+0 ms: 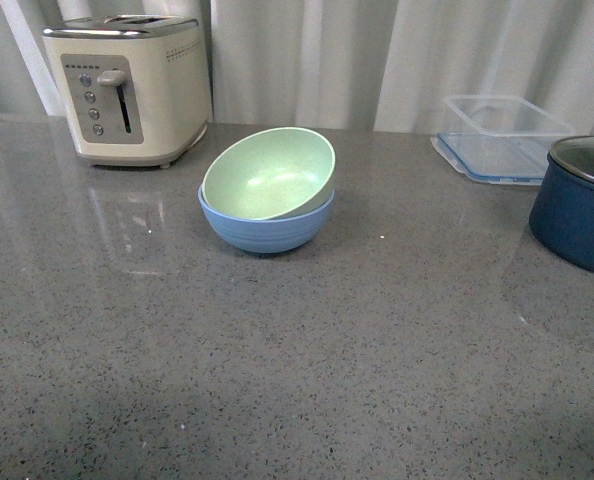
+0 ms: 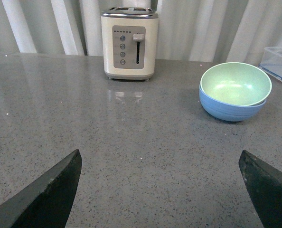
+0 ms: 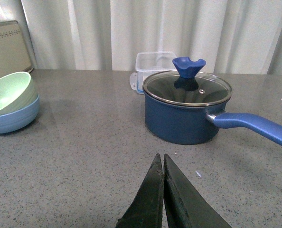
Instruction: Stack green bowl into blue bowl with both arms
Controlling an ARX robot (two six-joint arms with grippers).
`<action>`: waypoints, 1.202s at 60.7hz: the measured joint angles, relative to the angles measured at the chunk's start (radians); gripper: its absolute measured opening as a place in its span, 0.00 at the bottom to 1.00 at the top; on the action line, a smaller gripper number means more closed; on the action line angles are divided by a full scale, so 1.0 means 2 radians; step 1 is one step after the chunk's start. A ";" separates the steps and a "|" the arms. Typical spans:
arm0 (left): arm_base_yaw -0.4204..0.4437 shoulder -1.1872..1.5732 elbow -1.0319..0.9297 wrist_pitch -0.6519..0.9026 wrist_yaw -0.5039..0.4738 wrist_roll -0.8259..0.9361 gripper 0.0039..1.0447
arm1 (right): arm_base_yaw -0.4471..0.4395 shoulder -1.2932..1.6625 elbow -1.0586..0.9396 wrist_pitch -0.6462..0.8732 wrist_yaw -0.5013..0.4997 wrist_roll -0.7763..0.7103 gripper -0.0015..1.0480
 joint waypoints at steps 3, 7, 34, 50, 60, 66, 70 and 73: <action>0.000 0.000 0.000 0.000 0.000 0.000 0.94 | 0.000 -0.047 0.000 -0.065 -0.001 0.000 0.01; 0.000 0.000 0.000 0.000 0.000 0.000 0.94 | 0.000 -0.071 0.000 -0.076 -0.001 0.000 0.01; 0.000 0.000 0.000 0.000 0.000 0.000 0.94 | 0.000 -0.076 0.000 -0.078 -0.001 -0.001 0.31; 0.000 0.000 0.000 0.000 0.000 0.000 0.94 | 0.000 -0.076 0.000 -0.078 -0.001 -0.001 0.73; 0.000 0.000 0.000 0.000 0.000 0.000 0.94 | 0.000 -0.076 0.000 -0.078 -0.001 0.000 0.90; 0.000 0.000 0.000 0.000 0.000 0.000 0.94 | 0.000 -0.076 0.000 -0.078 -0.001 0.000 0.90; 0.000 0.000 0.000 0.000 0.000 0.000 0.94 | 0.000 -0.076 0.000 -0.078 -0.001 0.000 0.90; 0.000 0.000 0.000 0.000 0.000 0.000 0.94 | 0.000 -0.076 0.000 -0.078 -0.001 0.000 0.90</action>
